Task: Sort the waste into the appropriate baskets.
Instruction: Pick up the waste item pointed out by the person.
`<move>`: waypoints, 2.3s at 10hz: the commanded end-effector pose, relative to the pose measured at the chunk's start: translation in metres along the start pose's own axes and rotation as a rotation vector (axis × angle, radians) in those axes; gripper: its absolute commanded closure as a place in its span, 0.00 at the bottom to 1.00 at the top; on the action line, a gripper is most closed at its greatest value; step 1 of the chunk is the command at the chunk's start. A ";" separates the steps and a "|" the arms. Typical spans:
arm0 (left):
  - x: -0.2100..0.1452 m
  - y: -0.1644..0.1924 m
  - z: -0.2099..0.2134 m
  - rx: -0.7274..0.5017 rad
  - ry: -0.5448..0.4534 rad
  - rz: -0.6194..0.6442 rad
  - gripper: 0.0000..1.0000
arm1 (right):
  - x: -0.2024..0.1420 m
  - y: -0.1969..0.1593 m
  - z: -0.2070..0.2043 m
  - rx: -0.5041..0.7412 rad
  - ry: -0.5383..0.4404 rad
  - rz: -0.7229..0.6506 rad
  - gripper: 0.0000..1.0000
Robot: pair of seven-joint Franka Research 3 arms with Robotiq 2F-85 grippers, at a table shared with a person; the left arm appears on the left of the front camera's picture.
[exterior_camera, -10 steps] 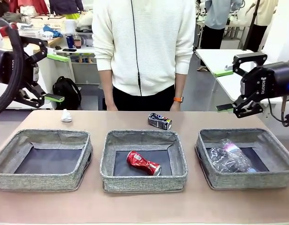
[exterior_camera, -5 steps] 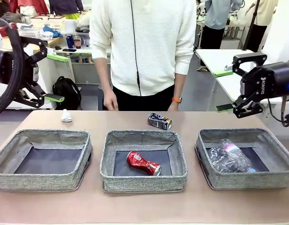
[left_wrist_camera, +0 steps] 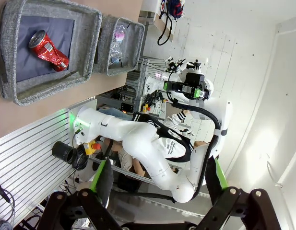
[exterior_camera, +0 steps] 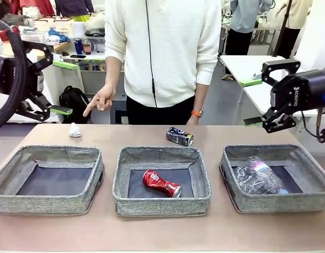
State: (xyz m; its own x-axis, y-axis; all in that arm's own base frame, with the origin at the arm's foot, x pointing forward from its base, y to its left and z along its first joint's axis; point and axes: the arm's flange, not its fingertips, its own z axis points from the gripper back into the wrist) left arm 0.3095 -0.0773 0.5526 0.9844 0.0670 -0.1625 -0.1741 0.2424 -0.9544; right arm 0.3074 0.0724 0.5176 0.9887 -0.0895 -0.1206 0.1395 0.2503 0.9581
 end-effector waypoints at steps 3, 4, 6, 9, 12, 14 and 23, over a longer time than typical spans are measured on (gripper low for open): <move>-0.001 -0.003 -0.001 -0.023 0.003 0.010 0.00 | -0.001 0.006 0.000 0.009 0.000 -0.017 0.00; -0.001 -0.003 -0.001 -0.023 0.003 0.010 0.00 | -0.001 0.006 0.000 0.009 0.000 -0.017 0.00; 0.016 -0.003 0.000 0.285 -0.165 -0.043 0.00 | -0.001 0.006 0.000 0.009 0.000 -0.017 0.00; 0.112 0.016 0.016 1.280 -0.803 -0.152 0.00 | -0.001 0.006 0.000 0.009 0.000 -0.017 0.00; 0.148 0.033 0.018 1.547 -0.768 -0.263 0.00 | -0.001 0.006 0.000 0.009 0.000 -0.017 0.00; 0.149 0.034 0.025 0.977 -0.491 -0.321 0.00 | -0.001 0.006 0.000 0.009 0.000 -0.017 0.00; 0.300 0.113 0.006 1.167 -0.277 -0.208 0.00 | -0.001 0.006 0.000 0.009 0.000 -0.017 0.00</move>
State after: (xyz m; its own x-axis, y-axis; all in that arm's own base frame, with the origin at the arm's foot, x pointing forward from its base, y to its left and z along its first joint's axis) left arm 0.5644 -0.0304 0.3939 0.9832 0.0846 0.1616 -0.0551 0.9822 -0.1794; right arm 0.3069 0.0725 0.5180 0.9888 -0.0877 -0.1207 0.1393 0.2531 0.9574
